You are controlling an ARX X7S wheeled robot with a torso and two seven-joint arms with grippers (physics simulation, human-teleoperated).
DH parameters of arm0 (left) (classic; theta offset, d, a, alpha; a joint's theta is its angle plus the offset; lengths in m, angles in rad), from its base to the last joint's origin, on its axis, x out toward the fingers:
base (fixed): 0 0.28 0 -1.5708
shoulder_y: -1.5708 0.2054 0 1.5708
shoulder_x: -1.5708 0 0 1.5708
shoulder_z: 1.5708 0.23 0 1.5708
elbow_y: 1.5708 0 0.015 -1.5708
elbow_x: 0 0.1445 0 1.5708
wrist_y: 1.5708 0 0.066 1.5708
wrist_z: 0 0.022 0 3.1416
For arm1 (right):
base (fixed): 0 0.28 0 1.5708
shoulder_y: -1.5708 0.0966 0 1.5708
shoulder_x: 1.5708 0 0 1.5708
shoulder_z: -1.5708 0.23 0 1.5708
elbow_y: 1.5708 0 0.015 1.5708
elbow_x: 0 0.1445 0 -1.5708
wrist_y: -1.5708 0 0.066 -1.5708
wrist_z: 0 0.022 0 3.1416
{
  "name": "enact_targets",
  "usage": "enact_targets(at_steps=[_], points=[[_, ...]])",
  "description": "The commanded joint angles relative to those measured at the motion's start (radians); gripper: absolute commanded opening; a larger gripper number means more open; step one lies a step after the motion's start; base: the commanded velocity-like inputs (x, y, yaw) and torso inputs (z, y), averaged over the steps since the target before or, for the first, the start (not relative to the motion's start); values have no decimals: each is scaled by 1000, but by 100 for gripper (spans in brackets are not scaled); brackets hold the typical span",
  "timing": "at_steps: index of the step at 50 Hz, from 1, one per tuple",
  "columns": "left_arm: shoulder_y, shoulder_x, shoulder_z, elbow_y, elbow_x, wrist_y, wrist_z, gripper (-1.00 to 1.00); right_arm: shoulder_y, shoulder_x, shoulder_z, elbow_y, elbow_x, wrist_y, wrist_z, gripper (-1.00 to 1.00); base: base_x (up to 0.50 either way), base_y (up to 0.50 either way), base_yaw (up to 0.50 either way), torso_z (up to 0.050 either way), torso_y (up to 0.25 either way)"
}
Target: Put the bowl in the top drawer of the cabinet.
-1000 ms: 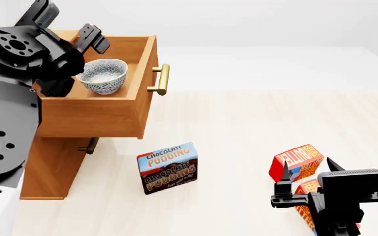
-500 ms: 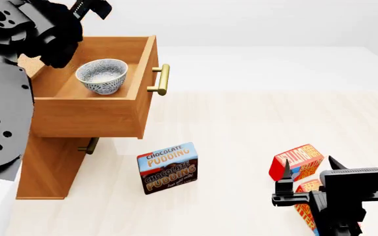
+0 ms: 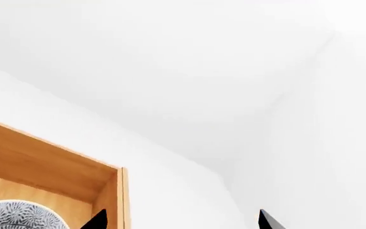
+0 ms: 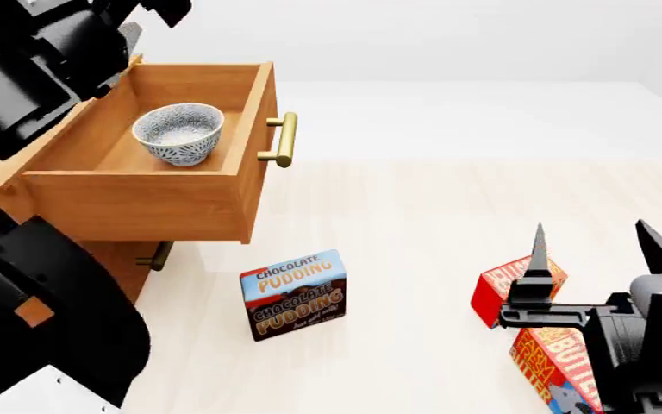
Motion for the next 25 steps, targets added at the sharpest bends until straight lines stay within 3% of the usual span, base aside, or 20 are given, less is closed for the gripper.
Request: enact_targets(at_steps=[1,6,12,17,25], points=[[237,-80,37,279,-608,-107,-261,100,16,228,-9,-173,227,-19,322,100,0,0,0,0,0],[342,-104,40,397,-738,-91,-297,100,-25,527,-144,-173,374,-265,646,100,0,0,0,0,0],[469,-131,67,553,-711,-21,-235,100,34,837,-449,-173,371,-584,936,100,0,0,0,0,0],[546,-141,43,663,-739,8,-224,100,267,937,-798,-173,304,-713,1045,100,0,0,0,0,0],[699,-139,7,817,-696,96,-152,100,682,991,-1332,-173,182,-805,1162,100,0,0,0,0,0]])
